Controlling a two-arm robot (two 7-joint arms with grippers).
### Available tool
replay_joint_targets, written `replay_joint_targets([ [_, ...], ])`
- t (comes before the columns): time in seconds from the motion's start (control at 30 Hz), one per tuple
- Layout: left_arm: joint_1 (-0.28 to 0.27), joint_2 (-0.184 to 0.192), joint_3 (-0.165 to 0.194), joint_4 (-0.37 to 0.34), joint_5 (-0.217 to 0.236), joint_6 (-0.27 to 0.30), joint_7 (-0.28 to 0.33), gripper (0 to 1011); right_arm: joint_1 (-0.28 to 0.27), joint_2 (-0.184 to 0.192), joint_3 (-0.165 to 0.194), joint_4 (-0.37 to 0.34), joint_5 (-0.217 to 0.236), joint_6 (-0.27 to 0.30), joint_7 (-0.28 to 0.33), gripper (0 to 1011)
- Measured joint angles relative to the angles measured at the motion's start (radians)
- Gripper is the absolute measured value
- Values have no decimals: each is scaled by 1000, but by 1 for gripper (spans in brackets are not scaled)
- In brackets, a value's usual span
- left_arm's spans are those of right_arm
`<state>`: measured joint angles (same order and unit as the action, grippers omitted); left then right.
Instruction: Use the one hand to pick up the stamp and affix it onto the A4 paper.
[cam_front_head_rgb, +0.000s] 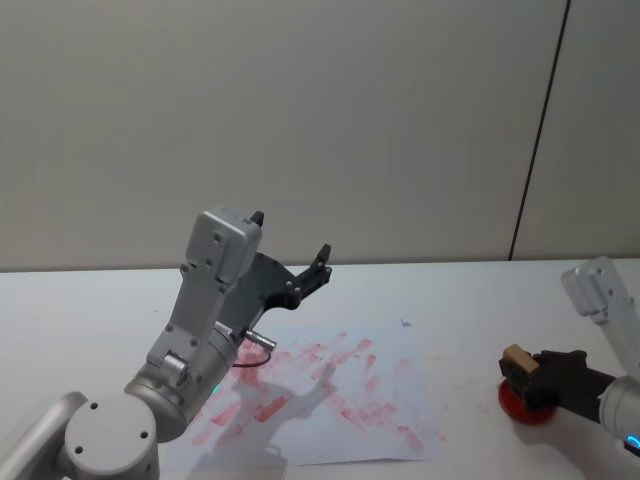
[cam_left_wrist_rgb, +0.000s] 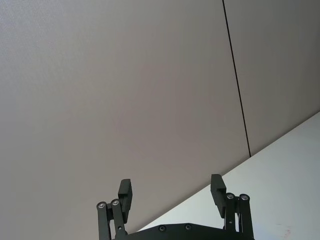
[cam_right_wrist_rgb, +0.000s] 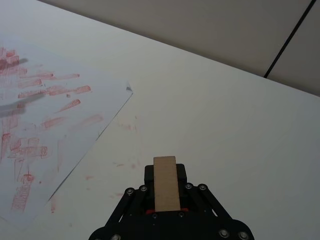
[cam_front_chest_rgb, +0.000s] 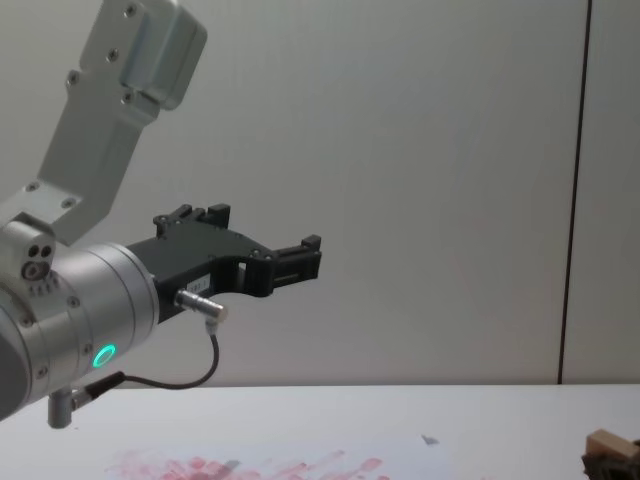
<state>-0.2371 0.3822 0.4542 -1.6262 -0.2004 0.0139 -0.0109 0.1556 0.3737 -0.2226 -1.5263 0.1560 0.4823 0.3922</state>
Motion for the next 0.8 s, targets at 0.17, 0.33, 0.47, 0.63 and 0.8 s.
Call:
replay_joint_targets([
  [0.17,0,0,0,0,0,0,0,1002,-2,1,-4,6,-8,6,2,220],
  [0.33,0,0,0,0,0,0,0,1001,0,-1,-9,15,-19,8,6,220],
  [0.47,0,0,0,0,0,0,0,1001,4,-6,-14,25,-28,8,9,220],
  [0.63,0,0,0,0,0,0,0,1001,9,-9,-19,35,-36,6,11,233],
  [0.8,0,0,0,0,0,0,0,1001,11,-12,-21,41,-41,5,12,362],
])
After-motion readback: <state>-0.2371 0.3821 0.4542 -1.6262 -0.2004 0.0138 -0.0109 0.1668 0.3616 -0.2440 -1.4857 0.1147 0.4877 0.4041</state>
